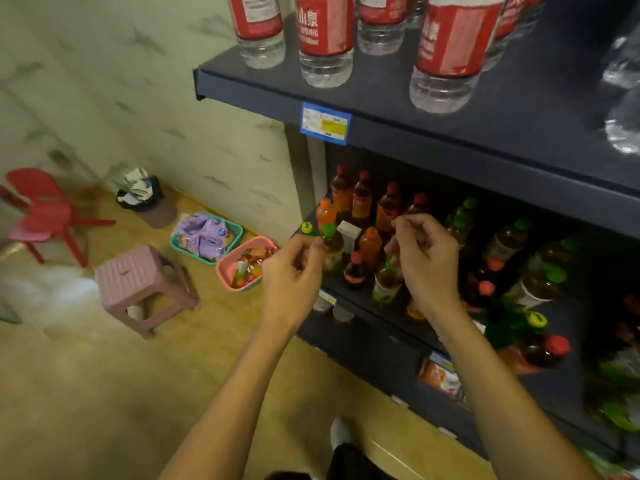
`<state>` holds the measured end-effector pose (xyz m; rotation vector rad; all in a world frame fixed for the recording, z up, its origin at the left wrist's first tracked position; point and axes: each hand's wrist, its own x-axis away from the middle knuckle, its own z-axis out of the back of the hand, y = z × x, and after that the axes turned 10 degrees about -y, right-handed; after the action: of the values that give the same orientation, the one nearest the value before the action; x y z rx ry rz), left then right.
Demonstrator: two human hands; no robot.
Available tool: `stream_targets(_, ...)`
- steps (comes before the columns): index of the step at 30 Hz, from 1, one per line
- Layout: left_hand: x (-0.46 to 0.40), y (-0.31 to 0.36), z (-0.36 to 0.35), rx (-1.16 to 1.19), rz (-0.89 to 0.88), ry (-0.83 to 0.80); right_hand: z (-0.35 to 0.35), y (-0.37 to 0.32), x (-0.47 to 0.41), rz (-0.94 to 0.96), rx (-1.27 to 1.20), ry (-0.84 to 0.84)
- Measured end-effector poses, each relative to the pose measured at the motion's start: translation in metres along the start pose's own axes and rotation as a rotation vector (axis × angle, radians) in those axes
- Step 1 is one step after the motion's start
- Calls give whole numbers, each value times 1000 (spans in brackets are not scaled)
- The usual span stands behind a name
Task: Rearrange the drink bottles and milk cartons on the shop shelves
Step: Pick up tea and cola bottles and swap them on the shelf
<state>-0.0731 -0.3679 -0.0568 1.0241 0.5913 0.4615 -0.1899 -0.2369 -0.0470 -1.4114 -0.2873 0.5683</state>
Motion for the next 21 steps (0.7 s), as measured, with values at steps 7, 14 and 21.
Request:
stream_targets(7,-47,-43,26,5,-10,-165,-43,3,-34,-53,12,55)
stream_targets(14,-88,-73,45,79,40,-440,-72,-5,-26,-15,137,299)
stream_targets(21,-113,-99,74,198,5,-581,-110,-4,1,-81,248,575)
